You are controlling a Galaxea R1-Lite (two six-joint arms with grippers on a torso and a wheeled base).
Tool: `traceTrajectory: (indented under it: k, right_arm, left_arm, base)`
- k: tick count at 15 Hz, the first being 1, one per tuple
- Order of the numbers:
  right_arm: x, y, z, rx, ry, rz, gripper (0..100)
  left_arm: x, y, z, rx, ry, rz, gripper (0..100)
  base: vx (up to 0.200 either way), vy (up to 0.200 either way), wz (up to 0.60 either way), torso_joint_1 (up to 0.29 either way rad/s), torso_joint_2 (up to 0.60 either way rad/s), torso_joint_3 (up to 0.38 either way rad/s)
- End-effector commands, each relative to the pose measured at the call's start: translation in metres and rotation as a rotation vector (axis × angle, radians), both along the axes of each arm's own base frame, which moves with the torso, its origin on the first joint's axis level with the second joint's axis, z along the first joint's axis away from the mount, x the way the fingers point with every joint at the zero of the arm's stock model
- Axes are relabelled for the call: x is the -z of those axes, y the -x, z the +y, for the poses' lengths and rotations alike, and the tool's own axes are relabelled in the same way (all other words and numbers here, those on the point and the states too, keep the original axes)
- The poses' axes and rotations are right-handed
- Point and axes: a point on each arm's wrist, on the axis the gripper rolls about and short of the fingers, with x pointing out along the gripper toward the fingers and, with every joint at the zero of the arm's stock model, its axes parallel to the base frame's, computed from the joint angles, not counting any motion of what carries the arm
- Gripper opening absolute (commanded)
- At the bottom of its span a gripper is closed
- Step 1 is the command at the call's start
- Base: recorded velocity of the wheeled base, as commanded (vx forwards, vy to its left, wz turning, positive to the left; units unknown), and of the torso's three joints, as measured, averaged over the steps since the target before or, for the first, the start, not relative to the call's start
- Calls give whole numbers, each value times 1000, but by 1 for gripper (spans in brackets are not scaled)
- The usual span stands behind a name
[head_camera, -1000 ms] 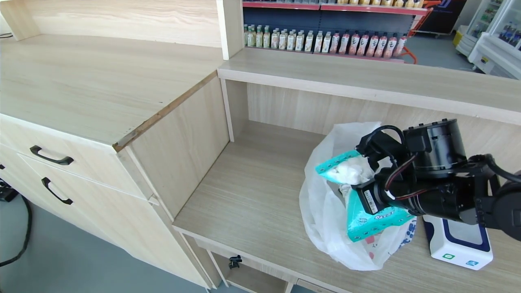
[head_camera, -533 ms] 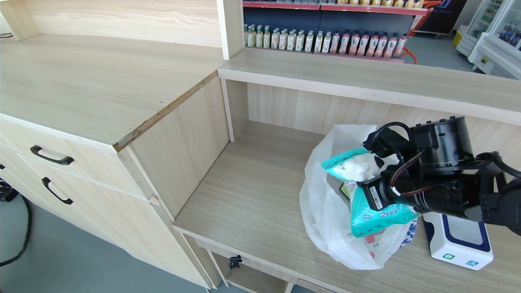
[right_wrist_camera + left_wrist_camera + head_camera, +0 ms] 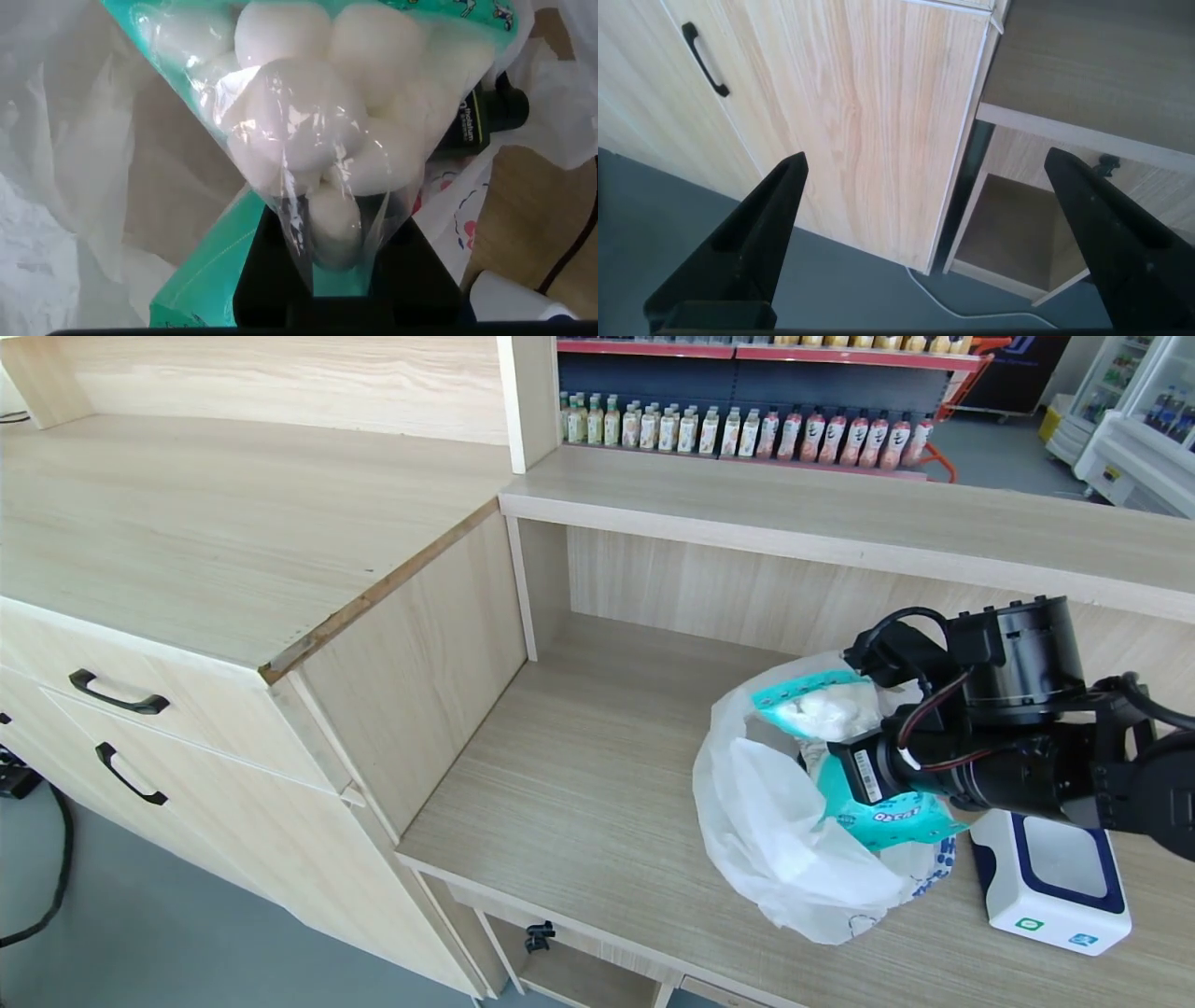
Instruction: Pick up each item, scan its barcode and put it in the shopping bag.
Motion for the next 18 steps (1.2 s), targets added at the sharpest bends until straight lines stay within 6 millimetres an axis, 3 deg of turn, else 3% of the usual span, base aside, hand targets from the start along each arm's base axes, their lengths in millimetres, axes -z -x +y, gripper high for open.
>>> traceTrajectory:
  k: [1, 7, 8, 13, 15, 18]
  right_arm:
    - [2, -2, 1, 1, 1, 5, 0]
    - [3, -4, 2, -43, -28, 13, 0]
    - [3, -4, 2, -46, -29, 14, 100]
    - [4, -4, 3, -55, -27, 18, 100]
    - [-13, 0, 4, -76, -19, -41, 100]
    - [-53, 26, -9, -80, -22, -175, 100]
  left_arm:
    - [0, 0, 0, -1, 1, 1, 100]
    - [0, 0, 0, -1, 1, 1, 100]
    - [0, 0, 0, -1, 1, 1, 100]
    - [0, 0, 0, -1, 1, 1, 100]
    - [0, 0, 0, -1, 1, 1, 100]
    - [0, 0, 0, -1, 1, 1, 100]
  base:
    - [0, 0, 0, 0, 0, 0]
    - [0, 0, 0, 0, 0, 0]
    - [0, 0, 0, 0, 0, 0]
    - [0, 0, 0, 0, 0, 0]
    - [0, 0, 0, 0, 0, 0]
    - [0, 0, 0, 0, 0, 0]
